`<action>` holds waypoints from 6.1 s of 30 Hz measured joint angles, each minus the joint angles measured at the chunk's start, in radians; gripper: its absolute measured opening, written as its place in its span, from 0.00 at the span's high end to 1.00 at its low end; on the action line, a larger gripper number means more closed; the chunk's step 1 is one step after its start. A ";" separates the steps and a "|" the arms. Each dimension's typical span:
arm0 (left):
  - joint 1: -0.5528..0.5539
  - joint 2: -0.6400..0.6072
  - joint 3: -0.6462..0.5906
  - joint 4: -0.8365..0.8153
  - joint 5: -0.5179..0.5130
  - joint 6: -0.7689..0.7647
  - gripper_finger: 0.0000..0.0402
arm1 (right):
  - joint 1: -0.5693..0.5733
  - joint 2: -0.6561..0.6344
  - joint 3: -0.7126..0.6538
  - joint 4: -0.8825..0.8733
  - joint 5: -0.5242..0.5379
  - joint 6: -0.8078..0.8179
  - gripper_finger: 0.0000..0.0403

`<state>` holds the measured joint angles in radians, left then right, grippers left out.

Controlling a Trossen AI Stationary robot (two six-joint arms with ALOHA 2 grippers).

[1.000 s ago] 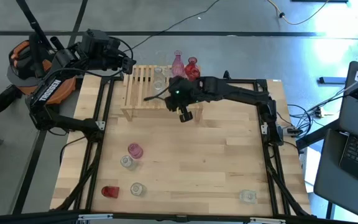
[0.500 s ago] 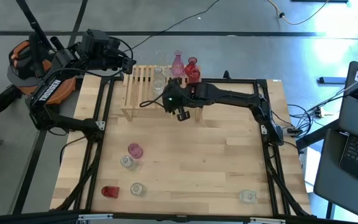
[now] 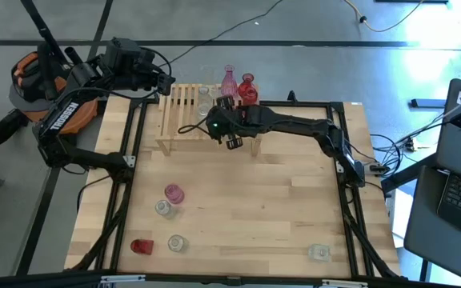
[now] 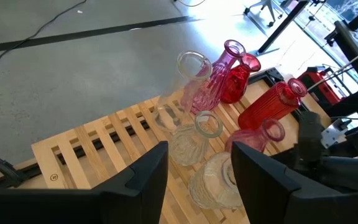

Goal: Sort vases onto shelf
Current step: Put the pink vase on the shelf aligned with the other pink vase, then put the pink vase on the shelf aligned with the other pink vases

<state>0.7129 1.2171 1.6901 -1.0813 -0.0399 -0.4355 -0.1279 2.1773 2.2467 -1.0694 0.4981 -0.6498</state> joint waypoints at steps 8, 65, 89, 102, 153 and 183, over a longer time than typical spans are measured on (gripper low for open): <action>0.000 0.000 0.000 0.000 0.000 0.000 0.58 | -0.016 0.018 0.000 0.023 0.024 -0.046 1.00; 0.000 0.000 0.000 0.000 0.000 0.000 0.58 | -0.071 -0.059 -0.095 0.057 0.006 0.043 1.00; 0.000 0.000 0.000 0.000 0.000 0.000 0.58 | 0.198 -0.283 0.079 -0.124 0.157 0.186 1.00; 0.000 0.000 0.000 0.000 0.000 0.000 0.58 | 0.451 -0.378 -0.061 -0.488 -0.234 0.517 1.00; 0.000 0.000 0.000 0.001 0.000 0.000 0.58 | 0.236 -0.317 -1.271 1.749 -0.556 0.670 0.98; -0.057 0.000 0.000 -0.094 0.128 -0.028 0.58 | 0.253 0.080 -0.658 1.552 -0.517 0.499 0.64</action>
<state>0.6559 1.2171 1.6901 -1.1756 0.0877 -0.4639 0.1253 2.2575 1.5883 0.4822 -0.0185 -0.1507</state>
